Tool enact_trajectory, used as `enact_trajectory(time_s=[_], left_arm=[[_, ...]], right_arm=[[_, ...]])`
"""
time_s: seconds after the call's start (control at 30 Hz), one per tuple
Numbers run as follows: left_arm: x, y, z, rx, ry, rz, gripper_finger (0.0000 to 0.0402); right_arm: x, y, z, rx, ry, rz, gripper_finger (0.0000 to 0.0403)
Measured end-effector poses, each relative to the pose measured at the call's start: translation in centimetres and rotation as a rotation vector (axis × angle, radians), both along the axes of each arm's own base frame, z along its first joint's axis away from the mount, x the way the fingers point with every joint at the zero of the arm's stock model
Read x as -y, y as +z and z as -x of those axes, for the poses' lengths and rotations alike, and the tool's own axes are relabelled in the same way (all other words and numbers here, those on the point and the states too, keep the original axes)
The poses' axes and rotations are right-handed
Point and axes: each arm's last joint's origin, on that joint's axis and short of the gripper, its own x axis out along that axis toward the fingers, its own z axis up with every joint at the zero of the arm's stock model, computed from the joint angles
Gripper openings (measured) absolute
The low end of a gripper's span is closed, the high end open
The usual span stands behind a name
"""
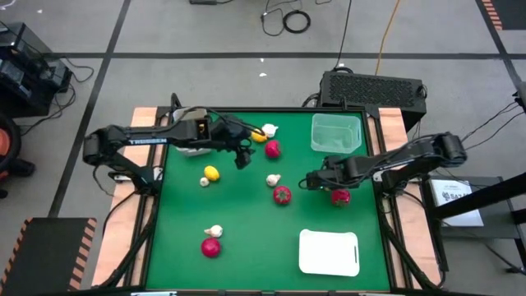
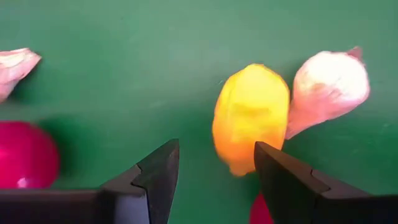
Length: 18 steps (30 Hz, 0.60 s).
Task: Sort produce into baskets
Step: Put the yellow lemon in the gray bin
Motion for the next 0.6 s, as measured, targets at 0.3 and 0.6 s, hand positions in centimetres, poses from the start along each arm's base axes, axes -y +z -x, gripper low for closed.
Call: enact_trajectory(time_s=[0.3, 0.6], left_arm=[[-0.04, 0.02, -0.23, 0.036, -0.019, 0.012, 0.0299], [-0.13, 0.3, -0.46, 0.074, -0.017, 0.003, 0.0299]], right_arm=[[0.24, -0.14, -0.1, -0.002, -0.027, -0.007, 0.0199], [0.41, -0.08, 0.13, -0.025, -0.015, -0.045, 0.0199]])
